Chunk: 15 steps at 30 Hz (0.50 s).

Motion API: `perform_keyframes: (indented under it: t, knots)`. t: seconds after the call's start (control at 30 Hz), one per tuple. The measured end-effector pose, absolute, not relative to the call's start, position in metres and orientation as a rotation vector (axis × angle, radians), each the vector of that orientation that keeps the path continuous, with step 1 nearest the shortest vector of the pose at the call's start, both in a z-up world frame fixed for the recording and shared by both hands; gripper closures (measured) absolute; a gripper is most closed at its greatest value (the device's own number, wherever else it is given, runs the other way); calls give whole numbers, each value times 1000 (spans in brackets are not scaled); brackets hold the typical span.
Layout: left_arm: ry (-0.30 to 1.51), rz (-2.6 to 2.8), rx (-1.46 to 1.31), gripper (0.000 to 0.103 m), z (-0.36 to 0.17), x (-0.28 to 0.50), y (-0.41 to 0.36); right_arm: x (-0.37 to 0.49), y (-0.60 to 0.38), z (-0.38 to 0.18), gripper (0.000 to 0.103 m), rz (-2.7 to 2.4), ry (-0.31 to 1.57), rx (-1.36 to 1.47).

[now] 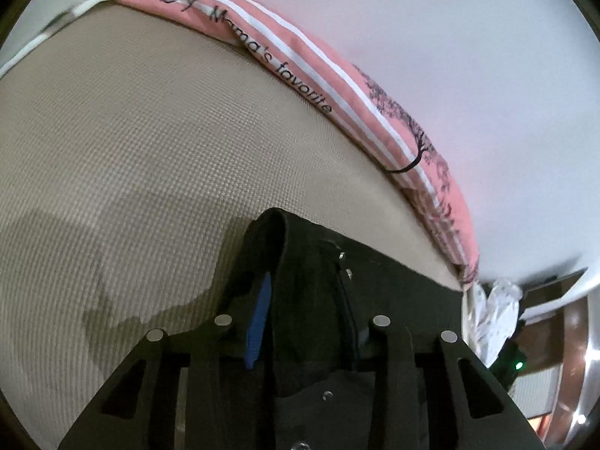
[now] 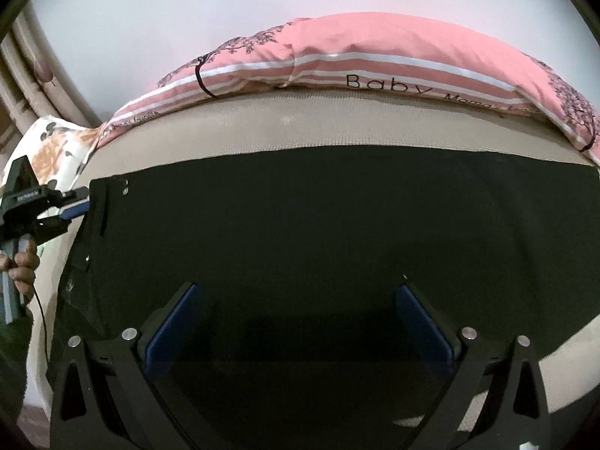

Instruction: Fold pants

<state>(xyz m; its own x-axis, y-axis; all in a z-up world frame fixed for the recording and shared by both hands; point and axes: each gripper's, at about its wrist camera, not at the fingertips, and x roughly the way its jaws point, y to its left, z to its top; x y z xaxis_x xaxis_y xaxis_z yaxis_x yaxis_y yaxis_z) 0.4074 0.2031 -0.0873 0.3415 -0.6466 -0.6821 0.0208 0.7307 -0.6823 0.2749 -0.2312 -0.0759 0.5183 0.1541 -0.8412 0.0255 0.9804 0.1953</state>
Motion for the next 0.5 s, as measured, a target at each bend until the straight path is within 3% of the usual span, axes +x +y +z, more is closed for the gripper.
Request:
perform_keyframes:
  t: [0.5]
  knots:
    - [1181,-628,-612,73,-95,432,177,295,-233,-91,0,88,1024,210]
